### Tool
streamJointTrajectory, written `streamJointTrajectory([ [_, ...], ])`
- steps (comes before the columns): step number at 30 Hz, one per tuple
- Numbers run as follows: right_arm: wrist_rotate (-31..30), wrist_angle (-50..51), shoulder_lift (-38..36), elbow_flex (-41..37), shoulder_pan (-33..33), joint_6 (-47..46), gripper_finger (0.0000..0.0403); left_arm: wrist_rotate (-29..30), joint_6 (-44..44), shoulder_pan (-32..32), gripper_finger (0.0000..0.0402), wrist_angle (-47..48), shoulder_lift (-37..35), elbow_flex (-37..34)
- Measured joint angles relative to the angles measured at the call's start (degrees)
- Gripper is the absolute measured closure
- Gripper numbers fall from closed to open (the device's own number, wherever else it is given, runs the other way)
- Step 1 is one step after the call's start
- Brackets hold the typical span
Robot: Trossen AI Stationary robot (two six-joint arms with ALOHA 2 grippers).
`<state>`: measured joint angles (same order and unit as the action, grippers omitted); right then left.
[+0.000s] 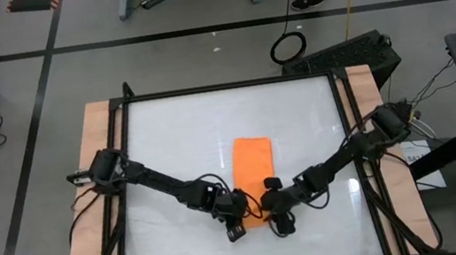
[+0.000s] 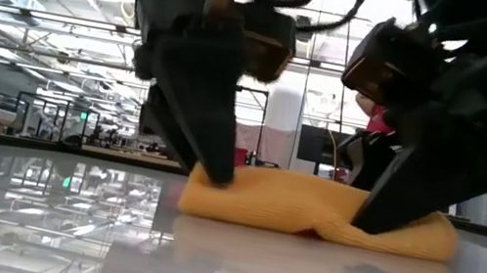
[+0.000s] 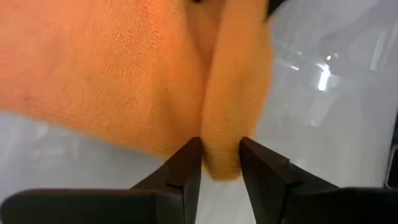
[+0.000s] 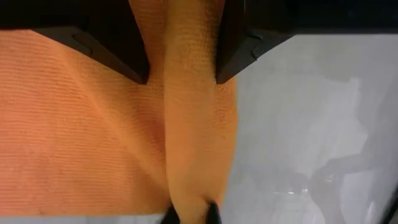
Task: Roll towel
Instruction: Roll the towel
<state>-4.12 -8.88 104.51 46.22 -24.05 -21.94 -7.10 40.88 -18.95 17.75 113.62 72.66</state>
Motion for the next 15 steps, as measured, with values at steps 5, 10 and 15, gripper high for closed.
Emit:
streamJointTrajectory([
  [5,2.7,2.2,-0.1,0.0,2.8,2.5,0.0220,2.1,-4.6,1.8,0.0285,7.6,-5.2,0.0],
  [10,4.9,4.9,-0.1,0.0,6.0,6.7,0.0220,6.3,-9.0,3.3,0.0285,12.4,-11.9,0.0],
  [15,8.0,6.4,-0.1,0.0,10.2,11.0,0.0220,8.1,-12.9,3.5,0.0285,11.5,-17.0,0.0],
])
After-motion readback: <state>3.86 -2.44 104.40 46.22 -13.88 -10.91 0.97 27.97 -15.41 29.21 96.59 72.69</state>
